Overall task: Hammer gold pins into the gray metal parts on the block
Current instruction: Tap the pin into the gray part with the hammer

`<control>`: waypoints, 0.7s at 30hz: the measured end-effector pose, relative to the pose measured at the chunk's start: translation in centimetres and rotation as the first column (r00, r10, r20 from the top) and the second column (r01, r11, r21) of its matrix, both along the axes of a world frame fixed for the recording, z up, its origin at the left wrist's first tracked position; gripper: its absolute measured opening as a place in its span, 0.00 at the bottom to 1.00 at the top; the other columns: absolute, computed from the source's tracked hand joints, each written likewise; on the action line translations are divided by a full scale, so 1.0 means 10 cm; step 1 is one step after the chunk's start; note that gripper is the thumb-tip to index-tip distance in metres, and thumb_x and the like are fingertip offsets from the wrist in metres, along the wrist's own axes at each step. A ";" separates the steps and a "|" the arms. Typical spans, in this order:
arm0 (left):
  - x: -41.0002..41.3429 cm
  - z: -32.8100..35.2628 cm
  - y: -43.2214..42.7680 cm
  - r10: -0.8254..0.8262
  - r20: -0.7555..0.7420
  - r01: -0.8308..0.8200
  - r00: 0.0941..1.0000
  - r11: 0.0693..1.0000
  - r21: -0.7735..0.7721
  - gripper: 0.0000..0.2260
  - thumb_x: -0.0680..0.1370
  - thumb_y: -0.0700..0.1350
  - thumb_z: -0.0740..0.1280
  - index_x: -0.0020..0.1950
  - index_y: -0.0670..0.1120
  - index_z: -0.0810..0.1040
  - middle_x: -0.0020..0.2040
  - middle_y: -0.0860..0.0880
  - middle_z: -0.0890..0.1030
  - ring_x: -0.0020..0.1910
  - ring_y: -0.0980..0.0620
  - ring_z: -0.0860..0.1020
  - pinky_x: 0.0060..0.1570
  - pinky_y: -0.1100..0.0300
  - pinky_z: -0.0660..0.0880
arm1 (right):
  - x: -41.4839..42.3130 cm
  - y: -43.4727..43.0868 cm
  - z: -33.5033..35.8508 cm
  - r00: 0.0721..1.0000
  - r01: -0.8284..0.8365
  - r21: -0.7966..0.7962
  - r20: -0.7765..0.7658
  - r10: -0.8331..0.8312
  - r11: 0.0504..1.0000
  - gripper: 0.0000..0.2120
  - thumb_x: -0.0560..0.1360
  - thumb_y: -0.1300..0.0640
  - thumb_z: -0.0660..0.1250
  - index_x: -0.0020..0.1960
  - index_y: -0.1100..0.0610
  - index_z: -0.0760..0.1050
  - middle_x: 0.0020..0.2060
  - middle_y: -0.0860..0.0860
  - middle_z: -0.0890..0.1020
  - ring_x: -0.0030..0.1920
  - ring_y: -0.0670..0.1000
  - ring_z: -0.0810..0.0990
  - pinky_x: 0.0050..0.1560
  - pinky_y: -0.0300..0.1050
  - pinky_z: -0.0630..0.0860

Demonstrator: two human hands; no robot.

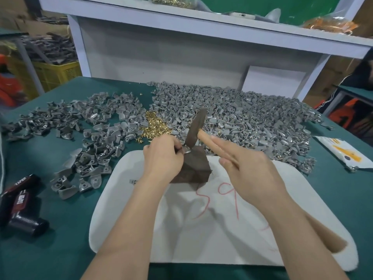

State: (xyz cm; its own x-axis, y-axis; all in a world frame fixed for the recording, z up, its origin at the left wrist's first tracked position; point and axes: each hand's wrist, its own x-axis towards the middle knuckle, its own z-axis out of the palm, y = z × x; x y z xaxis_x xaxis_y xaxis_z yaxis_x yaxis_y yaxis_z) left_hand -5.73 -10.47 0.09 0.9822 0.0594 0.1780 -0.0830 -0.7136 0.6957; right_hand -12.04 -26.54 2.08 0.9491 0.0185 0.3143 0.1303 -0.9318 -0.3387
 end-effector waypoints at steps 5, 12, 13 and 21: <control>0.02 -0.01 0.00 0.000 -0.002 0.000 1.000 1.000 -0.011 0.05 0.76 0.41 0.68 0.41 0.47 0.81 0.47 0.49 0.83 0.52 0.45 0.79 0.58 0.49 0.72 | 0.04 -0.01 0.08 0.974 -0.037 0.091 0.228 0.015 0.995 0.27 0.77 0.54 0.63 0.67 0.28 0.61 0.53 0.44 0.83 0.46 0.50 0.80 0.43 0.40 0.73; 0.01 -0.01 0.00 0.003 -0.008 -0.003 1.000 1.000 -0.009 0.05 0.76 0.43 0.69 0.41 0.49 0.80 0.47 0.50 0.82 0.52 0.45 0.78 0.59 0.48 0.72 | 0.03 -0.02 0.12 0.985 -0.018 0.045 0.170 0.010 0.999 0.25 0.77 0.53 0.63 0.67 0.29 0.62 0.51 0.44 0.83 0.46 0.51 0.80 0.42 0.42 0.72; 0.01 -0.01 0.00 0.005 -0.003 -0.005 1.000 1.000 -0.006 0.05 0.76 0.42 0.68 0.41 0.48 0.82 0.46 0.49 0.83 0.52 0.45 0.79 0.58 0.48 0.72 | 0.03 -0.03 0.12 0.974 -0.016 0.101 0.228 -0.007 0.995 0.26 0.77 0.53 0.63 0.67 0.30 0.62 0.51 0.45 0.83 0.45 0.51 0.81 0.43 0.43 0.74; 0.01 0.00 0.00 0.012 -0.018 -0.012 1.000 1.000 -0.016 0.04 0.76 0.43 0.69 0.41 0.49 0.79 0.47 0.50 0.82 0.52 0.46 0.78 0.59 0.49 0.72 | 0.02 0.03 0.13 0.990 -0.050 -0.022 0.135 0.052 0.999 0.32 0.77 0.54 0.63 0.63 0.21 0.53 0.55 0.36 0.79 0.42 0.46 0.78 0.39 0.39 0.67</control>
